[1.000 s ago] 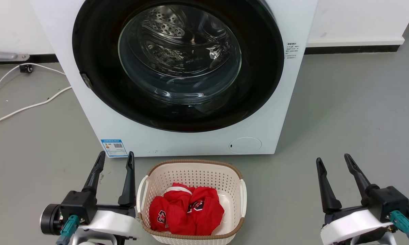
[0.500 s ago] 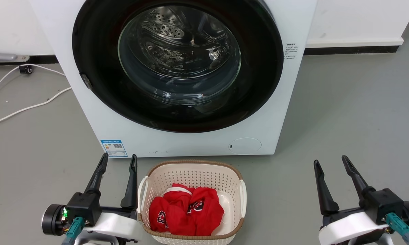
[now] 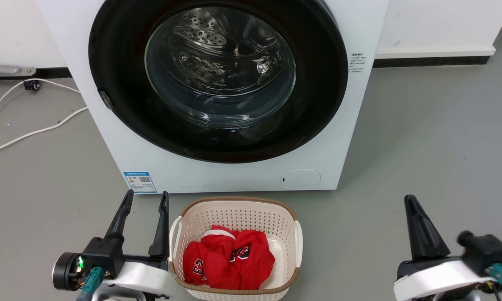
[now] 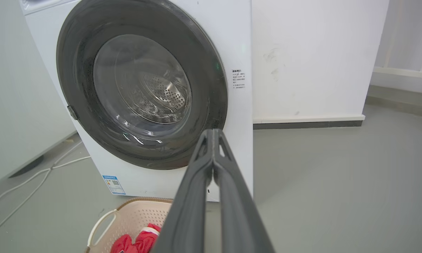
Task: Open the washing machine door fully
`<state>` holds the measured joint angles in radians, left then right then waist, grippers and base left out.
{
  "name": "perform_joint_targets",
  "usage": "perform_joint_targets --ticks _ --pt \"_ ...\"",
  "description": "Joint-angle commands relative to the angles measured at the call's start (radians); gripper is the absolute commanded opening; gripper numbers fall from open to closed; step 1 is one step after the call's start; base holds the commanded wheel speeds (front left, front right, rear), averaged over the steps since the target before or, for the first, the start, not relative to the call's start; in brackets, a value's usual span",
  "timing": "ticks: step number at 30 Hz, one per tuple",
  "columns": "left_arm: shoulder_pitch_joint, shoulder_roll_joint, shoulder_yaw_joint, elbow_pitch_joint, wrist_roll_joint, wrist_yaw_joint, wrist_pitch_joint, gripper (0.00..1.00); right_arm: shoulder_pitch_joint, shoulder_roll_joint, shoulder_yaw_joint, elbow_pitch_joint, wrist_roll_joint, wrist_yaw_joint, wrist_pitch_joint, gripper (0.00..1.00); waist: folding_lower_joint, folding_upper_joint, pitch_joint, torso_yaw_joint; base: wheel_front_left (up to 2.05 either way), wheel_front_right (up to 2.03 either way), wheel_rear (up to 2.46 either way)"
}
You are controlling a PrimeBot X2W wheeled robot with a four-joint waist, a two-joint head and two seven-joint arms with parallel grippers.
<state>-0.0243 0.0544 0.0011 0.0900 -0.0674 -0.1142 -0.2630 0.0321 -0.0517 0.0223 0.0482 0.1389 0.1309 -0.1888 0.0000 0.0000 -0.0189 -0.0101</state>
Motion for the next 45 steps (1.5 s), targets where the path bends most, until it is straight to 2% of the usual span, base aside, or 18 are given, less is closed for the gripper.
perform_joint_targets --ticks 1,6,9,13,16,24,30,35,39,45 --pt "0.007 -0.001 0.003 0.001 -0.004 0.003 -0.002 1.0 -0.003 0.003 -0.001 0.015 0.144 0.0 -0.019 0.0 0.0 0.0 0.0 -0.001 0.0 0.0 0.0" --pt "0.008 -0.002 0.006 0.0 -0.006 0.003 -0.002 1.0 -0.032 0.003 0.043 0.075 0.716 0.0 -0.068 0.0 0.0 0.0 0.002 -0.004 0.0 0.0 0.0" --pt "0.005 -0.002 0.008 -0.004 -0.006 0.004 -0.002 1.0 -0.06 0.002 0.054 0.102 1.008 0.0 -0.075 0.0 0.0 0.0 0.008 -0.006 0.0 0.0 0.0" --pt "-0.008 -0.002 0.011 -0.014 -0.007 0.006 -0.002 1.0 -0.115 0.001 0.016 0.128 1.224 0.0 -0.075 0.0 0.0 0.0 0.03 -0.009 0.0 0.0 0.0" --pt "-0.027 -0.002 0.016 -0.026 -0.009 0.006 -0.002 1.0 -0.179 0.001 -0.017 0.15 1.302 0.0 -0.076 0.0 0.0 0.0 0.063 -0.01 0.0 0.0 0.0" --pt "-0.083 -0.002 0.028 -0.056 -0.014 0.003 -0.002 1.0 -0.389 -0.002 -0.078 0.232 1.356 0.0 -0.069 0.0 0.0 0.0 0.155 -0.004 0.0 0.0 0.0" --pt "-0.139 -0.003 0.04 -0.082 -0.017 -0.003 -0.002 1.0 -0.648 -0.08 -0.125 0.359 1.407 0.0 0.004 0.0 0.0 0.0 0.235 0.003 0.0 0.0 0.0" --pt "-0.173 0.001 0.049 -0.093 -0.021 -0.006 -0.002 1.0 -0.888 -0.174 -0.076 0.519 1.358 0.0 0.108 0.0 0.0 0.0 0.283 0.006 0.0 0.0 0.0" --pt "-0.193 0.004 0.053 -0.1 -0.02 -0.009 -0.002 1.0 -1.083 -0.216 -0.021 0.666 1.313 0.0 0.214 0.0 0.0 0.0 0.313 0.004 0.0 0.0 0.0" --pt "-0.219 0.009 0.056 -0.113 -0.02 -0.013 -0.002 1.0 -1.33 -0.211 0.08 0.864 1.238 0.0 0.415 0.0 0.0 0.0 0.364 0.002 0.0 0.0 0.0"
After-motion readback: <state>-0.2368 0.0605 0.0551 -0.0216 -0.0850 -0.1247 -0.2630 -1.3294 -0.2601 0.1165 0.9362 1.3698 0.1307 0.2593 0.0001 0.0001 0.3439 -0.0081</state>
